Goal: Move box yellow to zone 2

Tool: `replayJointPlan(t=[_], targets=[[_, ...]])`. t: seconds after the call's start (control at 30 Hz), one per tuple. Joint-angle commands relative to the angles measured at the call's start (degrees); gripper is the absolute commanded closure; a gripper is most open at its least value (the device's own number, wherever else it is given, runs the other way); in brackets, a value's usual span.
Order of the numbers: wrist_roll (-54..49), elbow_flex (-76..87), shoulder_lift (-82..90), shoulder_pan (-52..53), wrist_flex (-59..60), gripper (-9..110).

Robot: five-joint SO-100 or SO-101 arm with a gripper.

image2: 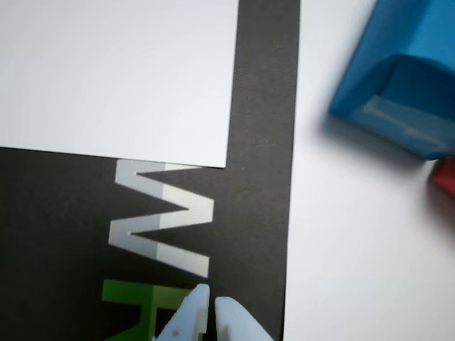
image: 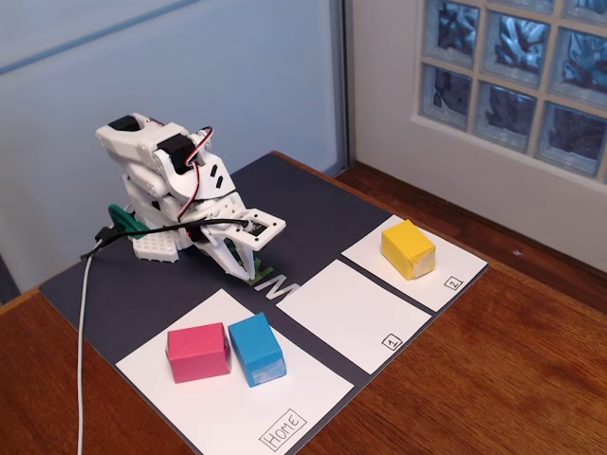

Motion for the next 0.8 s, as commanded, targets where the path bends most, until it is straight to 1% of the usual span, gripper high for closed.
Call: replayJointPlan(t=[0.0,0.17,0.43,0.6,0.77], targets=[[0.53,-0.26,1.85,-1.49,2.29,102],[0.44,-0.18,6.42,-2.37,12.13,102],[-0.62,-0.18,9.23,-1.58,21.53,102],[-0.53,-0.18,9.32,-1.05,25.31,102],[0.97,-0.18,9.32,-0.88,25.58,102]])
